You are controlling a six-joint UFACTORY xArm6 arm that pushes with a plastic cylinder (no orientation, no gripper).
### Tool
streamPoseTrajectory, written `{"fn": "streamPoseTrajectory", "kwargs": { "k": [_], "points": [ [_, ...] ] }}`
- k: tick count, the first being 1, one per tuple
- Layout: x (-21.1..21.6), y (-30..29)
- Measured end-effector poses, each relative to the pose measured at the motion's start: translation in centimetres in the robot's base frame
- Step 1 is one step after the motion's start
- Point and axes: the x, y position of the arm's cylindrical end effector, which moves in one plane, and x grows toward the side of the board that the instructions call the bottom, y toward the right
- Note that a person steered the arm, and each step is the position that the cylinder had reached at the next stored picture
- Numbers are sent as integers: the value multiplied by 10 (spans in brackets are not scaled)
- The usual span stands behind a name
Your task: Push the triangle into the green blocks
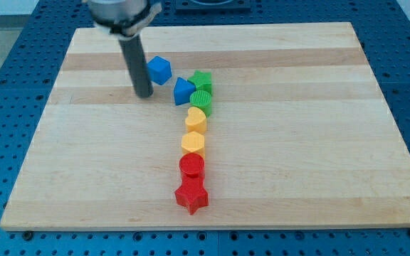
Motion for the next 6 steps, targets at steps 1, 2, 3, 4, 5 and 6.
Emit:
{"fn": "streamPoseTrajectory", "kwargs": {
  "k": [1,2,3,4,5,6],
  "points": [
    [-4,0],
    [-5,13],
    [-4,20],
    [-4,36],
    [-4,38],
    [23,53]
  ]
}}
